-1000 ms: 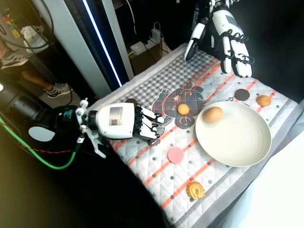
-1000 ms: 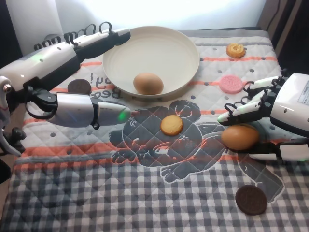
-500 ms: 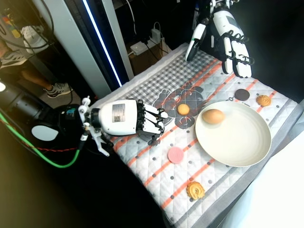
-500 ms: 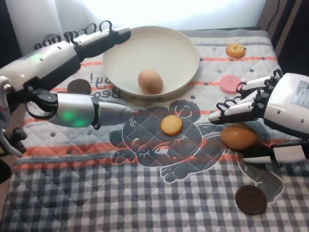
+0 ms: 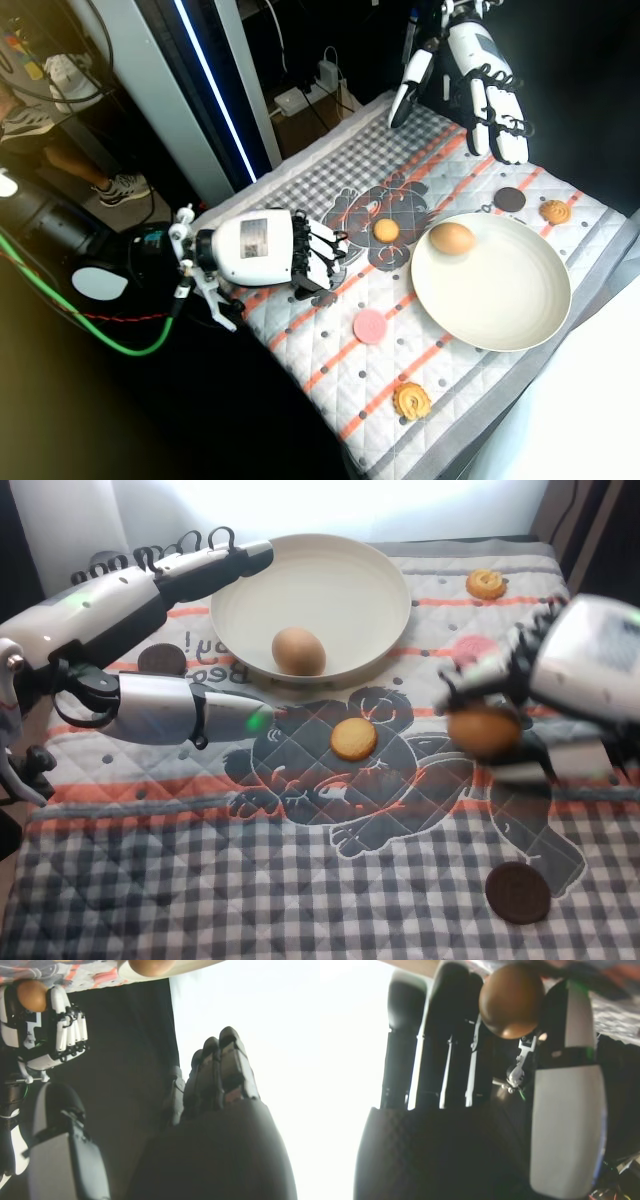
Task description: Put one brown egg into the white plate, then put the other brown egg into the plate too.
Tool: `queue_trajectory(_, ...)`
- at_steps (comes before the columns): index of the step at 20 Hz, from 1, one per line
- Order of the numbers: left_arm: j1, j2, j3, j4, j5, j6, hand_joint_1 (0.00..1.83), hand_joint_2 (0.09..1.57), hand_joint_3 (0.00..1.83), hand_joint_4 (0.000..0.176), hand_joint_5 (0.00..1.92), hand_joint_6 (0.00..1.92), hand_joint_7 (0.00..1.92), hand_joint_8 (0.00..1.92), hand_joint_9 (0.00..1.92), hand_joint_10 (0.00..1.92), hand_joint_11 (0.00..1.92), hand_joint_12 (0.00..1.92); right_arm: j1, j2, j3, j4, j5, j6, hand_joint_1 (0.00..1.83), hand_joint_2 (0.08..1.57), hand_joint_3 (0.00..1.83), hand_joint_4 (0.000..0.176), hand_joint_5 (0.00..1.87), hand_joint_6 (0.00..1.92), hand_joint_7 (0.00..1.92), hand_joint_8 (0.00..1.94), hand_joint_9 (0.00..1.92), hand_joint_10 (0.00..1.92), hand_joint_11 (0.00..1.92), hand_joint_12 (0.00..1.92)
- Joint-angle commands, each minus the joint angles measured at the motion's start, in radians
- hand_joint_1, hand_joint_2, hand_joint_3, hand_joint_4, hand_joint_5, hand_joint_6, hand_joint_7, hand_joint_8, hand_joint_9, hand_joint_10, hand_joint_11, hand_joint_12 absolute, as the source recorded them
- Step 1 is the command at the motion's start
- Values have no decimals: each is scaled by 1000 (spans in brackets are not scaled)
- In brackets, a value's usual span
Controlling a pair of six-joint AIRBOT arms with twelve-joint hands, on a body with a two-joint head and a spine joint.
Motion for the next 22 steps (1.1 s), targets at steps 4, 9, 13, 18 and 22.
queue_trajectory(4, 18, 15, -1, 16, -167, -88, 658, 884, 0, 176, 107, 0, 89, 1, 135, 2, 0, 303, 213, -122, 160, 19, 28, -3, 1266, 1048, 0, 0, 1033, 811, 1267, 582, 1290, 242, 962, 922)
queue_trajectory(9, 37, 29, -2, 43, -212, -162, 647, 865, 0, 176, 96, 1, 85, 3, 104, 3, 0, 279, 323, -278, 317, -16, -129, -3, 1294, 1030, 3, 0, 1138, 584, 1224, 682, 1137, 698, 889, 1117)
queue_trajectory(13, 40, 29, -2, 40, -229, -162, 655, 854, 0, 176, 120, 4, 82, 1, 108, 1, 0, 76, 329, -299, 336, -27, -158, -3, 457, 968, 0, 22, 299, 13, 688, 25, 659, 122, 247, 1078)
queue_trajectory(18, 63, 56, -3, 14, -346, -242, 645, 851, 0, 176, 89, 4, 119, 11, 94, 2, 0, 0, 342, -252, 287, -19, -104, -3, 44, 994, 0, 170, 0, 0, 169, 1, 176, 0, 0, 833)
queue_trajectory(22, 110, 103, 12, 59, -554, -517, 587, 850, 1, 176, 88, 1, 112, 4, 77, 2, 0, 0, 296, -81, 142, 109, 129, -3, 56, 967, 0, 170, 0, 0, 192, 8, 154, 8, 0, 214)
